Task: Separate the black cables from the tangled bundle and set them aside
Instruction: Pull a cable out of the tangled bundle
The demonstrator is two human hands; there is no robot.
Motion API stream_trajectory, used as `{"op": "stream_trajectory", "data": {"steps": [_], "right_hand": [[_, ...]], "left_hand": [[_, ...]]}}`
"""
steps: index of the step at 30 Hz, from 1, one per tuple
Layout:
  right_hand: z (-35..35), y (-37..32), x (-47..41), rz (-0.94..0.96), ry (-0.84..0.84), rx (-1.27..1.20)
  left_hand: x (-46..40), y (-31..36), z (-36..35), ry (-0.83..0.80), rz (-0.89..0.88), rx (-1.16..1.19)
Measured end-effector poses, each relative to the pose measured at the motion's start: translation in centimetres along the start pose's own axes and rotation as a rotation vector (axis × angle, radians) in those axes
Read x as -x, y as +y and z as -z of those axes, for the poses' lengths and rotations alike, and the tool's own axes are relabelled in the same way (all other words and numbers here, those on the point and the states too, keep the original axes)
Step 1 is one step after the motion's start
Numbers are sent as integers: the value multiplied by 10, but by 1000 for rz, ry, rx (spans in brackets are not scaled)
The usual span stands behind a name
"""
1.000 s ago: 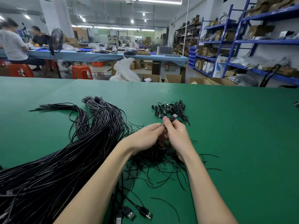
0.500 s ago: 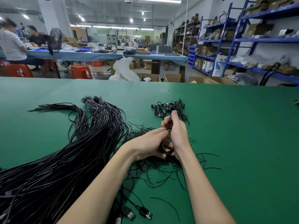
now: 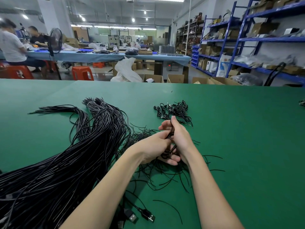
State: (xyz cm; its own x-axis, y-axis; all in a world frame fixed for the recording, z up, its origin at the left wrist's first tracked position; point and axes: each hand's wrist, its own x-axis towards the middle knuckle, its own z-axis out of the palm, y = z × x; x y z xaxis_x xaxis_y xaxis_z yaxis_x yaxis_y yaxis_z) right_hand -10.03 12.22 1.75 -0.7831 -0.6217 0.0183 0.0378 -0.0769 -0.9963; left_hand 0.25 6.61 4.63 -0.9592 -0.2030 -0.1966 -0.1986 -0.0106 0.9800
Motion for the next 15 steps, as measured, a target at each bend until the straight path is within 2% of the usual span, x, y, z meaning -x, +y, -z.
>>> {"op": "stream_trajectory", "data": {"steps": [4, 8, 10, 13, 15], "right_hand": [[17, 3, 7, -56, -142, -8], [21, 13, 15, -88, -301, -246], [21, 15, 16, -34, -358, -330], [20, 13, 15, 44, -365, -302], [16, 13, 16, 33, -349, -271]], "left_hand": [[-2, 0, 11, 21, -48, 103], [-3, 0, 14, -32, -95, 255], [-2, 1, 16, -87, -108, 287], [1, 2, 16, -171, -88, 270], [2, 1, 15, -161, -44, 286]]}}
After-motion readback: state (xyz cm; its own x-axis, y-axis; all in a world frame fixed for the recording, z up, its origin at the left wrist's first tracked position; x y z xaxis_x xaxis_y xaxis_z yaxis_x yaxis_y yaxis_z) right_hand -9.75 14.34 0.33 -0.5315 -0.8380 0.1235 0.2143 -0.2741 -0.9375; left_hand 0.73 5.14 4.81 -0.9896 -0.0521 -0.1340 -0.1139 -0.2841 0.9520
